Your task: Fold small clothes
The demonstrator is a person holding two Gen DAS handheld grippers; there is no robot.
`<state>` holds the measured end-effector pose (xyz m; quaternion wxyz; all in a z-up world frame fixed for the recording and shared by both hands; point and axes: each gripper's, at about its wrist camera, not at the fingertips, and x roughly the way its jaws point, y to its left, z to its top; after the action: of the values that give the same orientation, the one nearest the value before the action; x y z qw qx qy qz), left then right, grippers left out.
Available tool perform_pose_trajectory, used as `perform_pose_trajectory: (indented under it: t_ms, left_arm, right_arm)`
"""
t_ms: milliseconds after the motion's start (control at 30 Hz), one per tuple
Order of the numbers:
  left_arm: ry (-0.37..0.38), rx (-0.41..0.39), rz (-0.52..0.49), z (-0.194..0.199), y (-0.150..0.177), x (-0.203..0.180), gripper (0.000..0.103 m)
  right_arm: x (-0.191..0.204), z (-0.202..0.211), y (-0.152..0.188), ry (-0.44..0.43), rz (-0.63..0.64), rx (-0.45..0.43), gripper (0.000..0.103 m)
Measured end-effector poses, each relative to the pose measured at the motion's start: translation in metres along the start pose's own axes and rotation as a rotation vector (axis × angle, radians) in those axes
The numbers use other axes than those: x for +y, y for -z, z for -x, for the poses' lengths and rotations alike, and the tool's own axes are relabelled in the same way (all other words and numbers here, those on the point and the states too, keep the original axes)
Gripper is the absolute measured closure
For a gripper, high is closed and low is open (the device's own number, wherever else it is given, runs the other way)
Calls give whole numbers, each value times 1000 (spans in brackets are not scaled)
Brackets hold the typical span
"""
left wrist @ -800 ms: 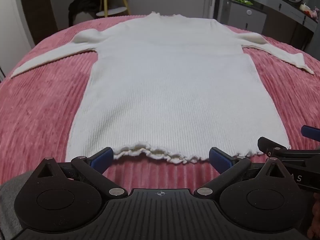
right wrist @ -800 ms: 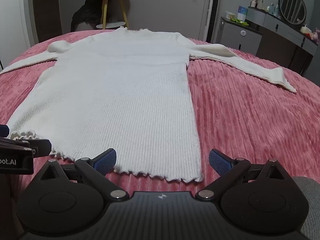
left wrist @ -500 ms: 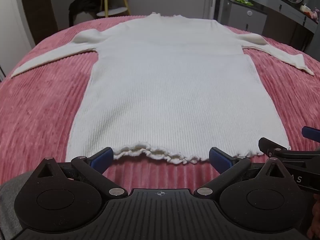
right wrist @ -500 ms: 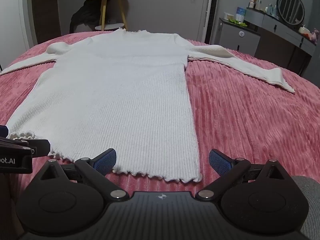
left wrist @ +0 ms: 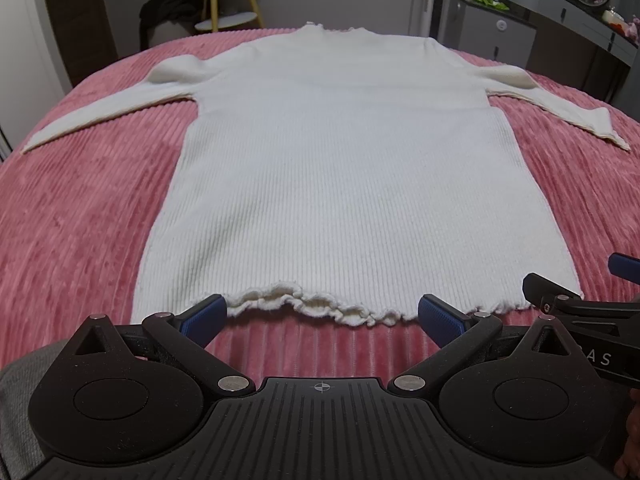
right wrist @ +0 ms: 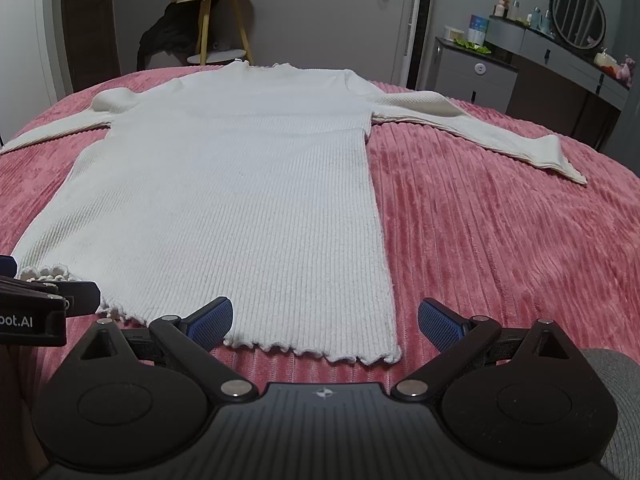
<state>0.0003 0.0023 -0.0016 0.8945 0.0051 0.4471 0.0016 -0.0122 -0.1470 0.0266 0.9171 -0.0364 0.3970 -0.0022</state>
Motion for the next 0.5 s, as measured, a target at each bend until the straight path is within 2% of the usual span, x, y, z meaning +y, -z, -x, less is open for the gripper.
perform_pose_trajectory:
  t_ms: [500]
  left_arm:
    - [-4,4,1,-1,2,0,0]
  right_arm:
    - [-1,2,0,-4,-10,-7,4]
